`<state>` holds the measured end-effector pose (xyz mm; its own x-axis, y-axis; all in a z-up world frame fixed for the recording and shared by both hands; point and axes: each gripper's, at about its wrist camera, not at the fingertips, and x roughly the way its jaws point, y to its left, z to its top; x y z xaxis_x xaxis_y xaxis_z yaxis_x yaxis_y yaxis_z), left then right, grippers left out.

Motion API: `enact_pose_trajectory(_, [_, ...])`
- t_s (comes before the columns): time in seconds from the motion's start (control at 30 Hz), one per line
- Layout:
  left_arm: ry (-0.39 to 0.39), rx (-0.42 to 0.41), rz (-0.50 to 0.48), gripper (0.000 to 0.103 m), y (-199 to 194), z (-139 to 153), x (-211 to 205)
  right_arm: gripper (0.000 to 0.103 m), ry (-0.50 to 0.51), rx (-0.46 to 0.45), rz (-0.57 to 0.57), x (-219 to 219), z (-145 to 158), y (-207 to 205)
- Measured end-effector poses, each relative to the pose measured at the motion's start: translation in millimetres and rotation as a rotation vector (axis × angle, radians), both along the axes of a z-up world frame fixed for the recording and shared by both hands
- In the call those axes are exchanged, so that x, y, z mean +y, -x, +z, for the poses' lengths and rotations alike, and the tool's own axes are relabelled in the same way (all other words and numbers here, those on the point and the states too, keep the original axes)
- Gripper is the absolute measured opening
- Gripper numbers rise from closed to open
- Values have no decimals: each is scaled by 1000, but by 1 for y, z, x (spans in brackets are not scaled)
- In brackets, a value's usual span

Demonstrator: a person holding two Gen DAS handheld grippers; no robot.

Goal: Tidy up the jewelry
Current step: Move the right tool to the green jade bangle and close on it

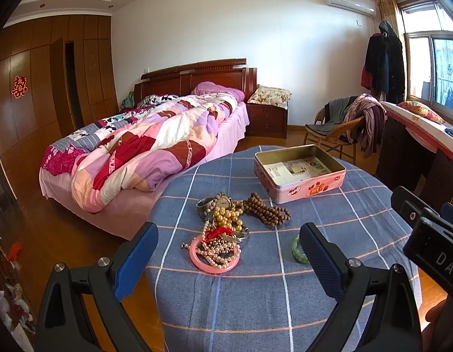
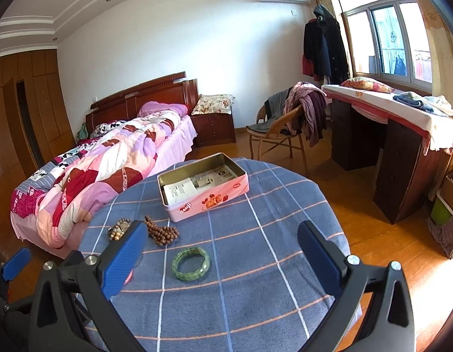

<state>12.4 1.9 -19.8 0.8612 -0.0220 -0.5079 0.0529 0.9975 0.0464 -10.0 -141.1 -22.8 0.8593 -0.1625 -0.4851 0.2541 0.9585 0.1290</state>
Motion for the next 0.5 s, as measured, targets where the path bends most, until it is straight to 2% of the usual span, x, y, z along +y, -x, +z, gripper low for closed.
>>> enact_pose_trajectory(0.17, [7, 43, -17, 97, -14, -12, 2, 103, -9, 33, -5, -5, -7, -10])
enact_pose_trajectory(0.3, [46, 84, -63, 97, -26, -28, 18, 103, -7, 83, 8, -11, -22, -19])
enact_pose_trajectory(0.5, [103, 177, -59, 97, -40, -67, 57, 103, -41, 227, 51, -20, -61, -40])
